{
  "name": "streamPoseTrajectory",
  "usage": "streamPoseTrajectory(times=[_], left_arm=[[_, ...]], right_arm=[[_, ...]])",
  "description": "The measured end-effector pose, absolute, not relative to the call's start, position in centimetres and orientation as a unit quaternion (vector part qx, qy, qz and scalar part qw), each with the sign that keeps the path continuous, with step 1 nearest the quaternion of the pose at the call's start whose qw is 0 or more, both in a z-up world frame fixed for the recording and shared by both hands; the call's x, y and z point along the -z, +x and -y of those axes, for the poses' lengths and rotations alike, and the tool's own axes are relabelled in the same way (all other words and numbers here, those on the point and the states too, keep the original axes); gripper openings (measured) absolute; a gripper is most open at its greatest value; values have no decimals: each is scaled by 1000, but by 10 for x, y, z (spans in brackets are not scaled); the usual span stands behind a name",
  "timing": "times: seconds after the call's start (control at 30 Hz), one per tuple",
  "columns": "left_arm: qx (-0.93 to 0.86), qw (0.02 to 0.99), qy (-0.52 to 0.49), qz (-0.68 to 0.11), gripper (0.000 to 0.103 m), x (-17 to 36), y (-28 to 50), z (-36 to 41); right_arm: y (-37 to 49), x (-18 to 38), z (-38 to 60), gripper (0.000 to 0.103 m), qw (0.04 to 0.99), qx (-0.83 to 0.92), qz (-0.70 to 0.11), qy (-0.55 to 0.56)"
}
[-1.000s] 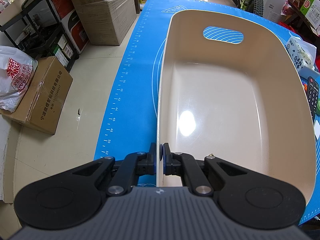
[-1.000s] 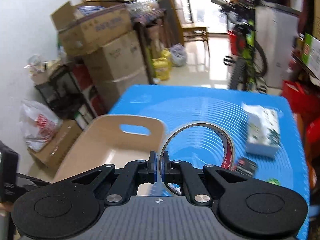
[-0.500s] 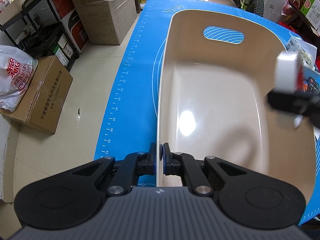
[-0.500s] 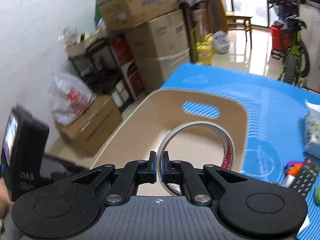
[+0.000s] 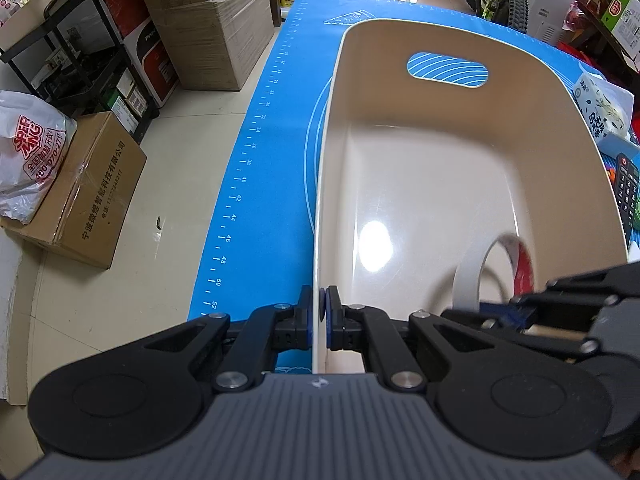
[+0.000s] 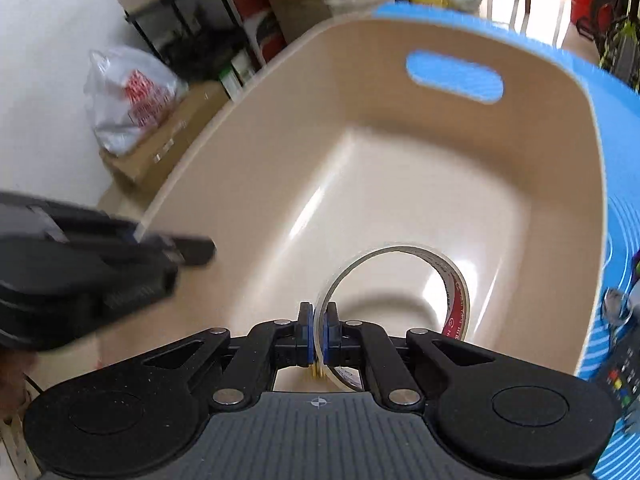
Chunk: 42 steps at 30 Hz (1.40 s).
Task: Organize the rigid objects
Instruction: 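Carry the tape roll with the right gripper and release it into the basket, then move the right gripper to the black TV remote and grasp its end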
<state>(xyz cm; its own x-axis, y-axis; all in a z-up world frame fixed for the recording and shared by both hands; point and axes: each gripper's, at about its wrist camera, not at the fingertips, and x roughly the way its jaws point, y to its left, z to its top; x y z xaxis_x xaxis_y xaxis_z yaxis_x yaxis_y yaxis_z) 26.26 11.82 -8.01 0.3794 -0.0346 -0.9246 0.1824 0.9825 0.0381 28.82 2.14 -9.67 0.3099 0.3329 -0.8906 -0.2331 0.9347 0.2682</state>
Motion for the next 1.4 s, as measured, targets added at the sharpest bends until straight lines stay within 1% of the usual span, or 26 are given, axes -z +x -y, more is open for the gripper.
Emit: streamPoseTrajectory(times=[0.17,0.23,0.3,0.33,0.4,0.43,0.5,0.57,0.63,0.7,0.93,1.03,1.07,1.2,1.4], left_arm=[[67,828,69,-553,7,80,262,-117],[67,828,68,-553,7,80,262,-117],[67,828,68,-553,7,80,262,-117],[66,828,68,-553,7,80,262,-117],[67,828,69,-553,7,79,262,-117],[67,828,68,-553,7,79,262,-117],[67,827,69,-553,7,79,262,-117],[67,827,69,-553,7,79,262,-117],[67,828,68,-553,7,79,262,-117],[67,828,69,-552,7,79,262,-118],[69,827,70,-553,7,79,262,-117],[69,827,70,-553,7,79,262,-117],[69,827,70,-553,7,79,262,-117],[69,828,70,-552,7,79,261,-117],[70,827,72,-554,7,79,262,-117]], right_arm=[[284,115,-25,15,791,-160,-589,43],[284,112,-24,21,794,-156,-586,49],[283,107,-24,31,801,-153,-577,44],[281,104,-23,33,804,-153,-573,43],[279,97,-20,43,808,-157,-566,50],[278,93,-18,46,810,-160,-561,54],[276,83,-10,57,818,-162,-549,60],[273,72,-2,62,825,-160,-538,64],[270,60,7,64,831,-161,-529,64],[267,47,18,68,840,-156,-516,64],[263,16,59,70,863,-126,-482,87],[260,4,82,74,873,-105,-467,91],[260,3,88,77,875,-100,-465,93],[256,2,118,79,879,-66,-463,89],[255,29,156,81,875,0,-474,98]])
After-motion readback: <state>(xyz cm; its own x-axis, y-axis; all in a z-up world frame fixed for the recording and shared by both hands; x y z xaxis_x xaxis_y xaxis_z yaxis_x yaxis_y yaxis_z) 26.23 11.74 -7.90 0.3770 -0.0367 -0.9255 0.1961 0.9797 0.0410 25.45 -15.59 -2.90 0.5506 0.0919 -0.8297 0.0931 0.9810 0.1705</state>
